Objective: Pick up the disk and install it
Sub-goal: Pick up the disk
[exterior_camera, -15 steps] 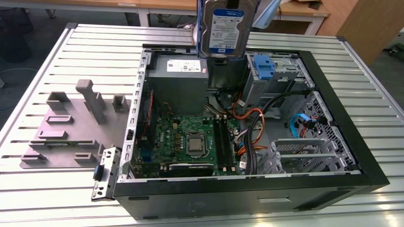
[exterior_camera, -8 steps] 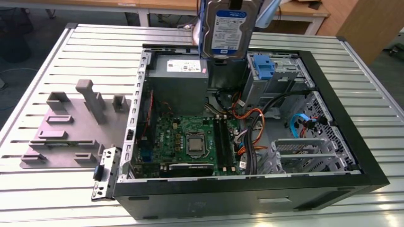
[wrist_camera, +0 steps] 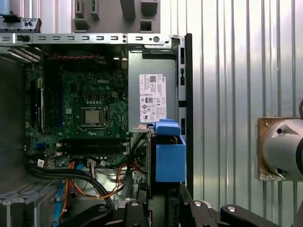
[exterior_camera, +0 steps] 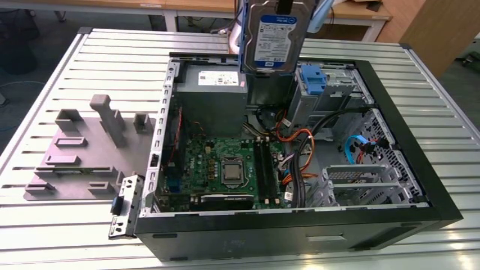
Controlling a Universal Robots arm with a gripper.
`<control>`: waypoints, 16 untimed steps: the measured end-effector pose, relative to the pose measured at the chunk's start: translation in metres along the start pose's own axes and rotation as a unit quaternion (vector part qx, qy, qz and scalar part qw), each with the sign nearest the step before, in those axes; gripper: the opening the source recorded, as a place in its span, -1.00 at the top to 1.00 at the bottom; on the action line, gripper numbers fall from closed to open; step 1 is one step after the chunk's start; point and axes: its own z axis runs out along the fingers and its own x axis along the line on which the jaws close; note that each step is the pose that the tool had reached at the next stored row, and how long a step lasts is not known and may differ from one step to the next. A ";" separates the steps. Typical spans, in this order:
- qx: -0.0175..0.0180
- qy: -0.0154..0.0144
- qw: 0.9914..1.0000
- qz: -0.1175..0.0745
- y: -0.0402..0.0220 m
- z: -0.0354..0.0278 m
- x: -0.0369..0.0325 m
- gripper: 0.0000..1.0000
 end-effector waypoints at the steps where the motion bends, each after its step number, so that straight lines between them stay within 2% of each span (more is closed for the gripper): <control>1: 0.000 0.000 1.000 0.000 -0.0006 -0.0001 0.0013 0.30; 16: 0.000 0.000 1.000 0.001 -0.0097 -0.0010 0.0229 0.30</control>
